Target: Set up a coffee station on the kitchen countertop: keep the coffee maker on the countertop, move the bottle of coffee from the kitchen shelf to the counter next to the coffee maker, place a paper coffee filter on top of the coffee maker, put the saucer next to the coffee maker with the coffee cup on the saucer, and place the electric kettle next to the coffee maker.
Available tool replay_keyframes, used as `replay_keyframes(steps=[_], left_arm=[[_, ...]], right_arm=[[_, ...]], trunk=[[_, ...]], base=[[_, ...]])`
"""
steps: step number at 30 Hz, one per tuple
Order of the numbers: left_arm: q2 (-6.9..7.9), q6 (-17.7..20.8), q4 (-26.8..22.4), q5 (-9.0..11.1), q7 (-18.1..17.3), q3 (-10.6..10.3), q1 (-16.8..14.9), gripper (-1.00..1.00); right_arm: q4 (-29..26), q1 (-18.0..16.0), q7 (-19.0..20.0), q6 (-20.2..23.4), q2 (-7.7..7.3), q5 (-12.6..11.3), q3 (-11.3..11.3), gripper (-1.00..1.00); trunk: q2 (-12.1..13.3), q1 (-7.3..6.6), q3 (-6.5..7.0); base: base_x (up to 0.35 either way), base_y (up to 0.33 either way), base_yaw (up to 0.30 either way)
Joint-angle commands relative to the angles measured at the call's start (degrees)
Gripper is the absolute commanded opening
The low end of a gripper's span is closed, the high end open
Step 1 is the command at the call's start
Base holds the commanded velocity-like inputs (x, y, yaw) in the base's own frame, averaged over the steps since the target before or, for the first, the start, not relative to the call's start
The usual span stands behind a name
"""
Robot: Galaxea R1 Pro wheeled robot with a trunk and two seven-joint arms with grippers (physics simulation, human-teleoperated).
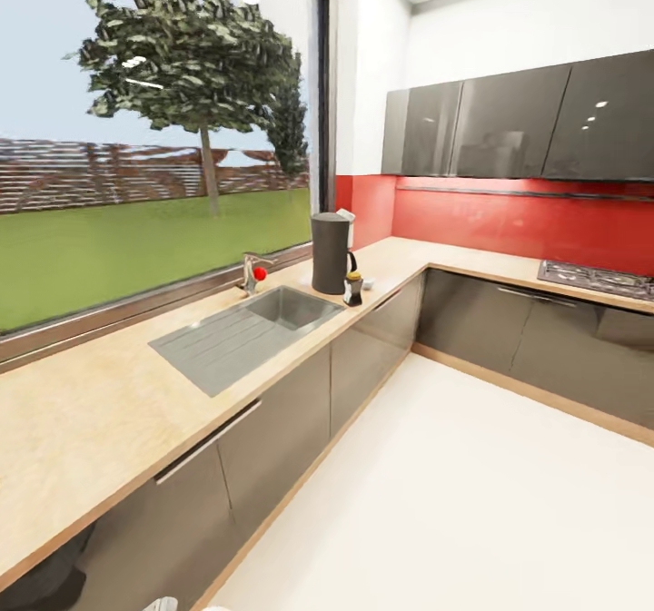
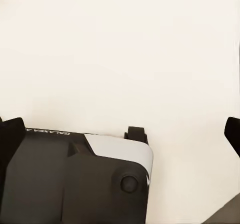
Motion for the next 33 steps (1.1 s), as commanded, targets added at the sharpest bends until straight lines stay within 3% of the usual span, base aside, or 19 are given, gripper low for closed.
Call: replay_keyframes(steps=[1, 33], left_arm=[[-0.02, 0.33, -0.09, -0.58, -0.16, 0.49, -0.03, -1.00], [-0.09, 0.33, -0.05, -0.75, -0.16, 0.47, -0.04, -1.00]], right_arm=[[-0.09, -0.04, 0.15, 0.31, -0.03, -0.50, 0.48, 1.00], [-0.09, -0.04, 0.11, 0.31, -0.03, -0.58, 0.48, 1.00]], trunk=[[-0.11, 0.03, -0.12], [-0.11, 0.03, -0.45]], base=[[0.035, 0.000, -0.265], [0.256, -0.123, -0.268]])
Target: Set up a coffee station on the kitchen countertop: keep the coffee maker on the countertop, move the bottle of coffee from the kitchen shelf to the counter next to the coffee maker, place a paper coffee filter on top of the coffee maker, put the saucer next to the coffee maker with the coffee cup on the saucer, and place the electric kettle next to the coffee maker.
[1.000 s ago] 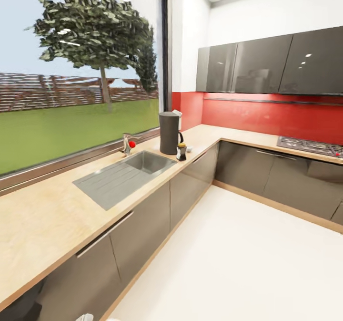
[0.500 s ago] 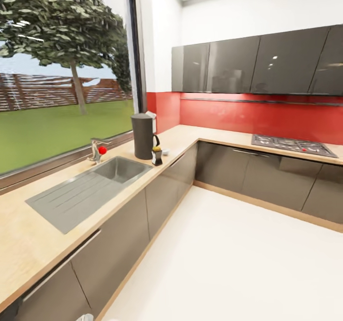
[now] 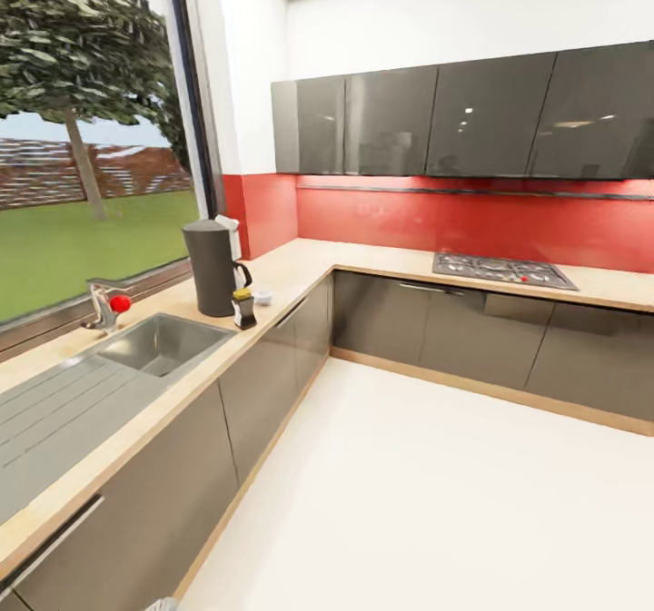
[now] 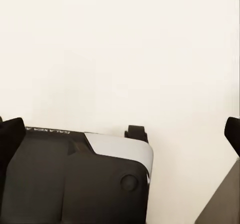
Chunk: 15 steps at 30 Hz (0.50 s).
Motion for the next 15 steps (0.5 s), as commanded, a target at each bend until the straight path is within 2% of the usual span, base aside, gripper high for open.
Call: replay_keyframes(steps=[1, 15], left_arm=[[-0.01, 0.33, -0.09, -0.50, -0.16, 0.51, -0.03, -1.00], [-0.01, 0.33, -0.13, -0.50, -0.16, 0.58, -0.03, -1.00]], right_arm=[[-0.10, -0.04, 0.13, 0.31, -0.02, -0.49, 0.48, 1.00], [-0.10, -0.04, 0.19, 0.34, -0.10, -0.48, 0.48, 1.00]], trunk=[[-0.11, 0.06, -0.18], [-0.11, 0.06, -1.17]], base=[[0.280, -0.144, -0.240], [0.295, -0.158, -0.203]])
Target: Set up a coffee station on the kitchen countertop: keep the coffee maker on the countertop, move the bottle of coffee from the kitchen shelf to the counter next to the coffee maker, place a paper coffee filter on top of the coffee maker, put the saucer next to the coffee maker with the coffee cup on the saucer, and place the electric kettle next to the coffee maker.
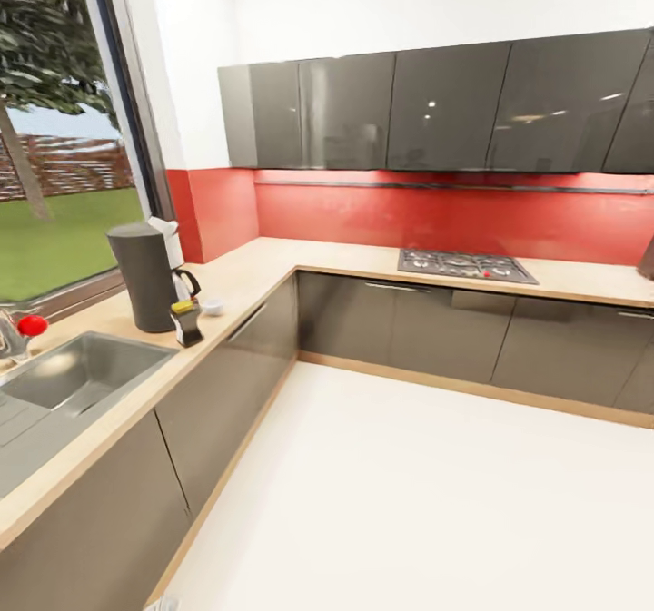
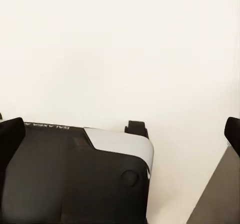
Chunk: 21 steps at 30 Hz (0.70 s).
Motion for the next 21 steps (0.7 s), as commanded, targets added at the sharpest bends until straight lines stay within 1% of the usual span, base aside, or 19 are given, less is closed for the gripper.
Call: replay_keyframes(steps=[1, 6, 8, 13, 21], left_arm=[[-0.01, 0.33, -0.09, -0.50, -0.16, 0.53, -0.04, -1.00], [-0.01, 0.33, -0.09, -0.44, -0.15, 0.54, -0.04, -1.00], [-0.01, 0.33, -0.09, -0.42, -0.16, 0.54, -0.05, -1.00], [-0.01, 0.33, -0.05, -0.41, -0.14, 0.54, -0.05, -1.00], [-0.01, 0.33, -0.05, -0.34, -0.08, 0.54, -0.04, -1.00]], right_arm=[[-0.11, -0.03, 0.15, 0.34, -0.03, -0.47, 0.48, 1.00], [-0.11, -0.03, 0.58, 0.41, 0.08, -0.25, 0.56, 1.00], [-0.11, -0.03, 0.71, 0.44, 0.24, -0.07, 0.58, 1.00], [-0.07, 0.00, 0.78, 0.43, 0.09, 0.01, 0.57, 1.00], [-0.10, 0.81, 0.63, 0.38, 0.12, -0.05, 0.57, 1.00]], trunk=[[-0.11, 0.06, -0.18], [-0.11, 0.06, -0.30], [-0.11, 0.06, -0.31], [-0.11, 0.06, -0.31], [-0.11, 0.06, -0.31]], base=[[0.304, -0.163, -0.182], [0.305, -0.161, -0.066], [0.313, -0.137, -0.009], [0.317, -0.124, -0.002], [0.319, -0.120, 0.000]])
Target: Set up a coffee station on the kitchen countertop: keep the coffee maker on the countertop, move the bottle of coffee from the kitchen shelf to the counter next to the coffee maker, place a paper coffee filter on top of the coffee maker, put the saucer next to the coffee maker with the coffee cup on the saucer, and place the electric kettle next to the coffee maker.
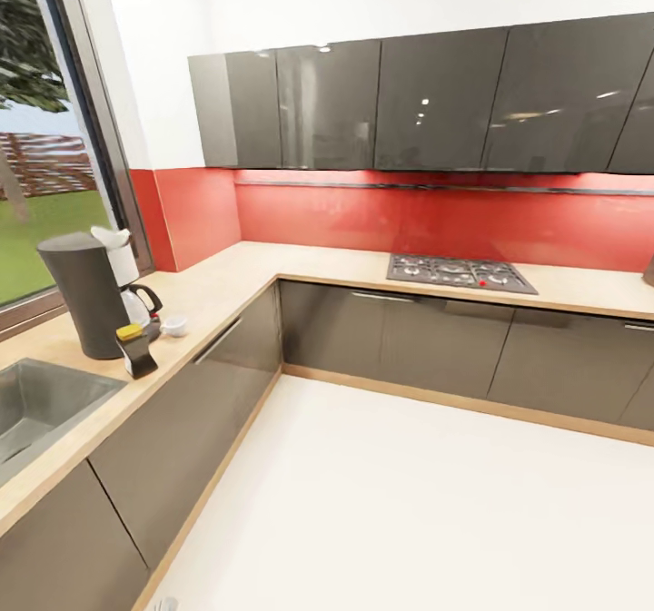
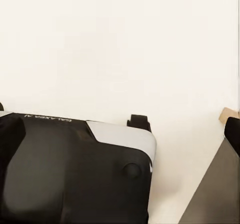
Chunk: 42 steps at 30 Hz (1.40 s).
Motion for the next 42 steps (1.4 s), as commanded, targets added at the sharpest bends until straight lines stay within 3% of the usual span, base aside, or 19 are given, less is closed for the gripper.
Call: replay_keyframes(steps=[1, 42], left_arm=[[-0.02, 0.33, -0.08, -0.52, -0.14, 0.51, -0.05, -1.00], [-0.02, 0.33, -0.02, -0.52, -0.14, 0.51, -0.05, -1.00]], right_arm=[[-0.07, -0.03, 0.08, 0.27, -0.03, -0.51, 0.47, 1.00], [-0.17, -0.01, -0.02, 0.18, 0.35, -0.93, 0.38, 1.00]], trunk=[[-0.10, 0.06, -0.12], [-0.10, 0.06, -0.12]], base=[[0.319, -0.120, 0.000], [0.327, -0.090, 0.000]])
